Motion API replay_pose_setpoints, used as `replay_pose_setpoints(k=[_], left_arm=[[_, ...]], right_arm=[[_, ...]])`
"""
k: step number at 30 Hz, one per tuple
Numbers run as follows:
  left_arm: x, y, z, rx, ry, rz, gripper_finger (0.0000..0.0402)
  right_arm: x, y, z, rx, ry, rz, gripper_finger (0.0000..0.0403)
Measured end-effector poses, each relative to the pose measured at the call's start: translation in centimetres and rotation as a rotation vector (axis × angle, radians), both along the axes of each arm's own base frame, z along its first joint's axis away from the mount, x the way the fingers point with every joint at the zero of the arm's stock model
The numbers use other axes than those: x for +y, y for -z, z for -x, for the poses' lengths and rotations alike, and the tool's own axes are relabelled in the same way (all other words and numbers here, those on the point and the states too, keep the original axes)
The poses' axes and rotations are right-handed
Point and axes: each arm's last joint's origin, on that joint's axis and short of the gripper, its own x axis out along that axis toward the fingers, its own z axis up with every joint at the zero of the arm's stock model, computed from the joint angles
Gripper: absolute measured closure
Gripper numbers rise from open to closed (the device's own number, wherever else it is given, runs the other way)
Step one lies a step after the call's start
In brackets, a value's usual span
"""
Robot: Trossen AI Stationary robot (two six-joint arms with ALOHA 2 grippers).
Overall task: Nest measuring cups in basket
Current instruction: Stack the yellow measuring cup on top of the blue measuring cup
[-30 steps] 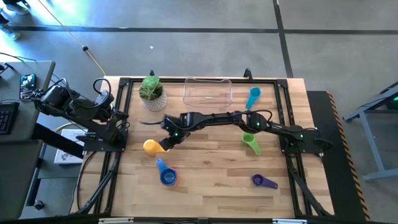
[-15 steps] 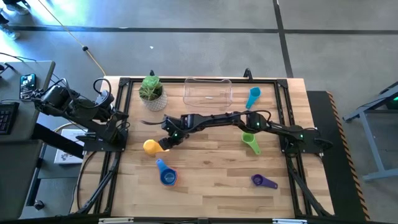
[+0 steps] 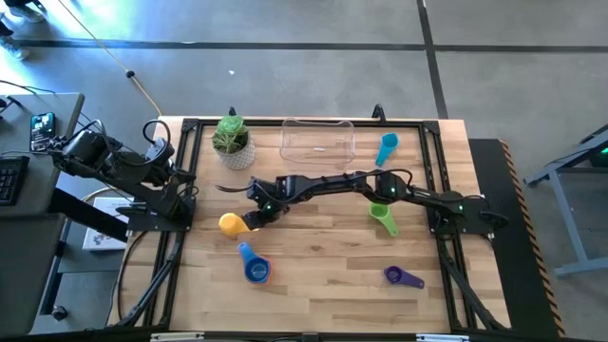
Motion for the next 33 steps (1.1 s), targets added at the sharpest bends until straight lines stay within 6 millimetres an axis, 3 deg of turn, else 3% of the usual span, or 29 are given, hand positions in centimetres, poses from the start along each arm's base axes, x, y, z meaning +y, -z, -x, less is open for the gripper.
replay_pose_setpoints(k=[14,27,33], left_arm=[[0.0,0.0,0.0,0.003,0.006,-0.006,0.0401],[0.0,0.0,0.0,0.003,0.005,-0.006,0.0401],[0.0,0.0,0.0,0.003,0.005,-0.006,0.0402]], right_arm=[[0.6,0.8,-0.1,-0.009,-0.050,-0.012,0.0396],[0.4,0.2,-0.3,-0.060,-0.052,0.047,0.0401],[0.2,-1.1,-0.1,-0.092,-0.081,0.171,0.0402]])
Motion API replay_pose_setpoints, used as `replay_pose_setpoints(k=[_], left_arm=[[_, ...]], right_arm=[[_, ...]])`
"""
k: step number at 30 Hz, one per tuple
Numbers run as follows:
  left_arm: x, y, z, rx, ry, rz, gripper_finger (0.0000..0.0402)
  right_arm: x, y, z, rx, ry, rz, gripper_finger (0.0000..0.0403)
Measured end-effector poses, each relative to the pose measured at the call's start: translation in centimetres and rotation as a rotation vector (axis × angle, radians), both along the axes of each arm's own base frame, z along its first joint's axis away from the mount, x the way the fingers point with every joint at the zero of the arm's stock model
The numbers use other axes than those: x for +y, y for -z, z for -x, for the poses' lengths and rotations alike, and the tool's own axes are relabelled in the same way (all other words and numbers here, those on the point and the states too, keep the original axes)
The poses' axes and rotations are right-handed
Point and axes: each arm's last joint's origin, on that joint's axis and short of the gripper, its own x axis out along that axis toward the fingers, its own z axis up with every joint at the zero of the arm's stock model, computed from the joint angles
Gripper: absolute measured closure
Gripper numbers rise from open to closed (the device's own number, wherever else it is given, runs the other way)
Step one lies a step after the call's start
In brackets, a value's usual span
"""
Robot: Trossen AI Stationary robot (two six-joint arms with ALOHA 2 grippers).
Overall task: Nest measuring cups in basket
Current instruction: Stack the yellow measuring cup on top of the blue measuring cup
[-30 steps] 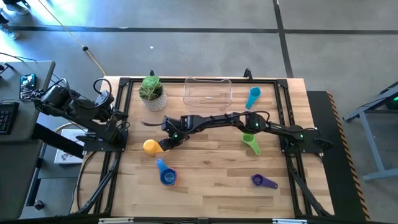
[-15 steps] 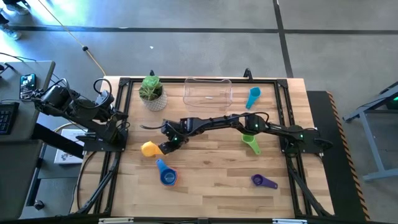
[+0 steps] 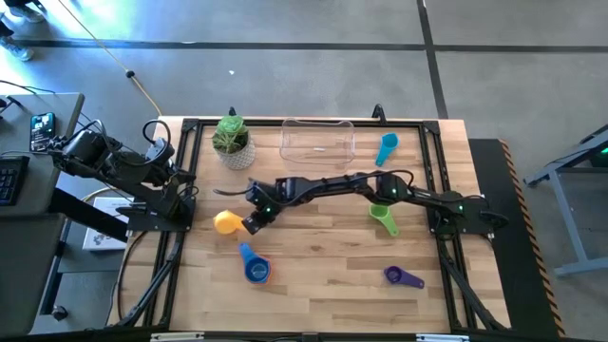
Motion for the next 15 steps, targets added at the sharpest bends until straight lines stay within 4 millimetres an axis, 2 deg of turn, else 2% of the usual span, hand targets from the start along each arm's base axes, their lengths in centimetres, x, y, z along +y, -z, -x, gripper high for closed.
replay_pose_setpoints(k=[4,8,15], left_arm=[[0.0,0.0,0.0,0.000,0.000,0.000,0.0401],[0.0,0.0,0.0,0.000,0.000,0.000,0.0401],[0.0,0.0,0.0,0.001,0.000,0.000,0.0401]], right_arm=[[-0.3,-1.4,0.1,-0.051,-0.038,0.101,0.0402],[-0.6,-2.3,0.5,-0.060,-0.096,0.275,0.0402],[-0.9,-2.2,1.0,-0.015,-0.268,0.603,0.0403]])
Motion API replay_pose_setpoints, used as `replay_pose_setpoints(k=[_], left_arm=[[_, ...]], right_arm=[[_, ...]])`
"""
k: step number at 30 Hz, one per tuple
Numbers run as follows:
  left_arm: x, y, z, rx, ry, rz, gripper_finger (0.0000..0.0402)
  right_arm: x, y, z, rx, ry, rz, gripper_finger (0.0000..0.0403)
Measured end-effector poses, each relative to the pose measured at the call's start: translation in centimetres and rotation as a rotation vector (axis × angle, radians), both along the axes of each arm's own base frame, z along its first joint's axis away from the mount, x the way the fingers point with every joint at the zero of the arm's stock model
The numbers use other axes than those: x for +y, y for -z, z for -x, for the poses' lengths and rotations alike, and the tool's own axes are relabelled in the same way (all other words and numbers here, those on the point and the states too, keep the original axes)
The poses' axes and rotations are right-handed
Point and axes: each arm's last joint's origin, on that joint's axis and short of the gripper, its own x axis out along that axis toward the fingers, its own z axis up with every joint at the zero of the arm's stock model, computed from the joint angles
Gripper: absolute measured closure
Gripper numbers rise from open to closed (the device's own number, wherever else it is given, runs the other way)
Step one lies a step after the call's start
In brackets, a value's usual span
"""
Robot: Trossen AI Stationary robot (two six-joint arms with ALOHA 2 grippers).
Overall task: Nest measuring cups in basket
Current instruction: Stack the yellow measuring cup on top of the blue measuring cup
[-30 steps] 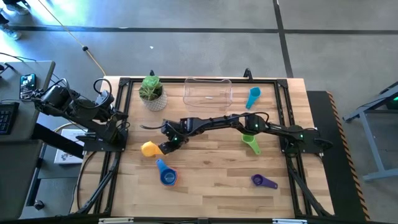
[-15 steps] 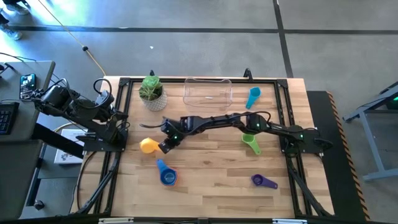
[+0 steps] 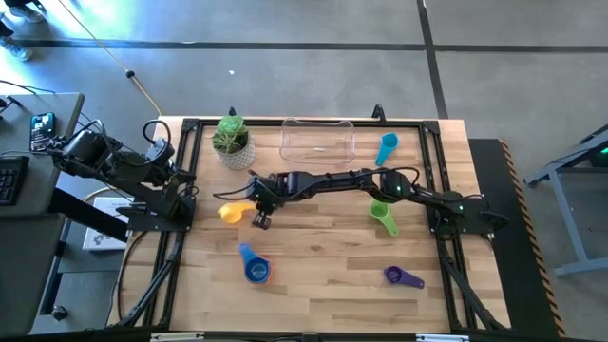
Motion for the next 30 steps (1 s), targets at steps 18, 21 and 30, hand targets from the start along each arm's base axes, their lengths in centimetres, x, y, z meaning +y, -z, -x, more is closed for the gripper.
replay_pose_setpoints(k=[18,21,30], left_arm=[[0.0,0.0,0.0,0.001,0.001,0.016,0.0401],[0.0,0.0,0.0,0.001,0.001,0.016,0.0402],[0.0,0.0,0.0,-0.002,0.001,0.018,0.0402]], right_arm=[[4.1,-1.3,-0.2,0.125,-0.292,0.906,0.0403],[4.7,-1.3,-0.2,0.143,-0.333,0.942,0.0403],[5.8,-0.8,0.2,0.197,-0.439,0.966,0.0400]])
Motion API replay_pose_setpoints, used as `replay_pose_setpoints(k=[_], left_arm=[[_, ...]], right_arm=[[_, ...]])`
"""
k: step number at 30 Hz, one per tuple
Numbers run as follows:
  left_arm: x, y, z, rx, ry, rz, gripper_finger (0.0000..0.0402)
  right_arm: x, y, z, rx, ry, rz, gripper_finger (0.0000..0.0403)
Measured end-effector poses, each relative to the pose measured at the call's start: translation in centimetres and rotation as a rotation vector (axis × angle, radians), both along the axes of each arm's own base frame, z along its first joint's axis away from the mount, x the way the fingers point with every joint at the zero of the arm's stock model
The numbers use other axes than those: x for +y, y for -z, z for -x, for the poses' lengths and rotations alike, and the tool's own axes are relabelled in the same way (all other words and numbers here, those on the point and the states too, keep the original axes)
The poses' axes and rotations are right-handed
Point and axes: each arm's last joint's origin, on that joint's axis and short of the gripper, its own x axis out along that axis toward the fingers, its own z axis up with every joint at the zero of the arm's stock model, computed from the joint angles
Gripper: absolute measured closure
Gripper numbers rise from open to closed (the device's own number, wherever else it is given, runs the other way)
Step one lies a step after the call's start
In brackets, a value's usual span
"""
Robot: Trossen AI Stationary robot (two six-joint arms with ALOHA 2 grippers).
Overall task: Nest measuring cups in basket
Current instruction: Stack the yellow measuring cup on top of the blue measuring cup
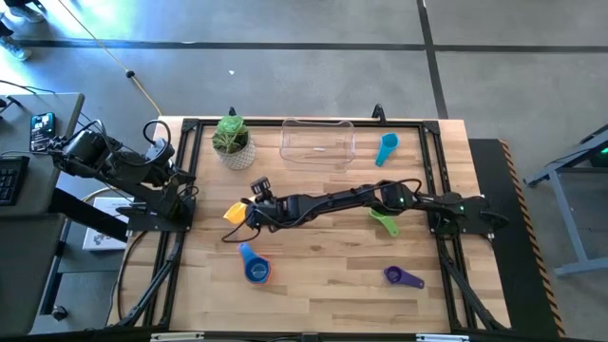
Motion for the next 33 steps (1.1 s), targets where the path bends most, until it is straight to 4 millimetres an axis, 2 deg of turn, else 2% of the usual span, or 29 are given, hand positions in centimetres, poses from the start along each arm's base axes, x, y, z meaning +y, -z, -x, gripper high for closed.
replay_pose_setpoints(k=[11,26,33], left_arm=[[-0.04,0.01,0.00,0.004,0.010,0.010,0.0401],[-0.04,0.02,0.00,0.005,0.011,0.009,0.0401],[-0.04,0.02,0.00,0.005,0.011,0.009,0.0401]], right_arm=[[0.58,0.29,0.06,0.022,-0.039,-0.016,0.0364],[0.59,0.70,0.49,0.010,0.042,-0.142,0.0361],[0.98,0.80,0.70,0.019,0.058,-0.134,0.0361]])
